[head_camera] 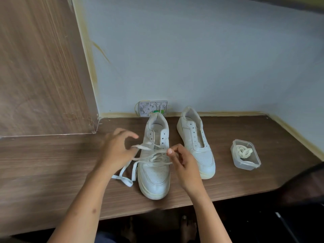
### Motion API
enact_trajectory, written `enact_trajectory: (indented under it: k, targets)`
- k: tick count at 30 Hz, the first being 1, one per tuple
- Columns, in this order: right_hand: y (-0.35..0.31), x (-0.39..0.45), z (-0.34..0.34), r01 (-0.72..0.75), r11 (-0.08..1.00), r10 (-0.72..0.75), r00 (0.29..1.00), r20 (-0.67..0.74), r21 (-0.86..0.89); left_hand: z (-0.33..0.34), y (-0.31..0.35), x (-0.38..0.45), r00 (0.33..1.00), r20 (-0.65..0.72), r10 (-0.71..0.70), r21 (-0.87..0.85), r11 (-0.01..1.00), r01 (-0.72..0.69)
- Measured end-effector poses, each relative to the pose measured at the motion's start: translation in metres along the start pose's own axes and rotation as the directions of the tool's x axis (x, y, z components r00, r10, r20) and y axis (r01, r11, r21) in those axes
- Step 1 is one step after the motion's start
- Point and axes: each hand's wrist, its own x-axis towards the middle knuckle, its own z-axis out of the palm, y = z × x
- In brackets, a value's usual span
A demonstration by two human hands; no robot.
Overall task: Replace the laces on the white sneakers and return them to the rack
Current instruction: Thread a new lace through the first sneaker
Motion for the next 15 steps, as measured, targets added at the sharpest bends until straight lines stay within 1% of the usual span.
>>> enact_trajectory:
  k: [1, 2, 4, 5, 8, 10, 11, 13, 15]
  targets:
    - [-0.001, 0.0, 0.002, 0.033, 0.999, -0.033, 0.999, 0.008, -0.002, 0.003, 0.005, -0.001, 0.993, 0.039, 0.115, -0.152, 0.982, -0.107]
    - [-0.002, 0.0, 0.004, 0.062, 0.998, -0.062, 0.998, 0.02, 0.002, 0.007, 0.011, -0.002, 0.975, 0.082, 0.207, -0.247, 0.952, -0.181]
    - [-0.003, 0.001, 0.007, 0.087, 0.996, -0.088, 0.995, 0.037, 0.011, 0.017, 0.021, -0.004, 0.933, 0.128, 0.336, -0.263, 0.918, -0.295]
    - [-0.003, 0.001, 0.007, 0.084, 0.996, -0.084, 0.996, 0.039, 0.019, 0.021, 0.023, -0.004, 0.921, 0.135, 0.366, -0.252, 0.911, -0.325]
    - [-0.001, 0.002, 0.005, 0.046, 0.998, -0.048, 0.998, 0.05, 0.029, 0.022, 0.023, 0.0, 0.93, 0.158, 0.332, -0.252, 0.924, -0.287]
    - [0.002, 0.003, 0.002, 0.018, 1.0, -0.018, 0.999, 0.041, 0.0, 0.018, 0.017, 0.003, 0.954, 0.119, 0.276, -0.206, 0.947, -0.248]
    - [0.003, 0.004, 0.0, 0.006, 1.0, -0.005, 1.0, 0.023, -0.02, 0.015, 0.013, 0.005, 0.97, 0.07, 0.233, -0.151, 0.964, -0.22]
    - [0.005, 0.005, -0.005, -0.009, 0.998, 0.008, 1.0, -0.02, -0.064, 0.006, 0.004, 0.006, 0.989, -0.078, 0.125, 0.043, 0.992, -0.122]
    - [0.007, 0.007, -0.01, -0.021, 0.994, 0.014, 0.998, -0.064, -0.109, -0.002, -0.01, 0.007, 0.978, -0.209, 0.024, 0.187, 0.982, 0.016]
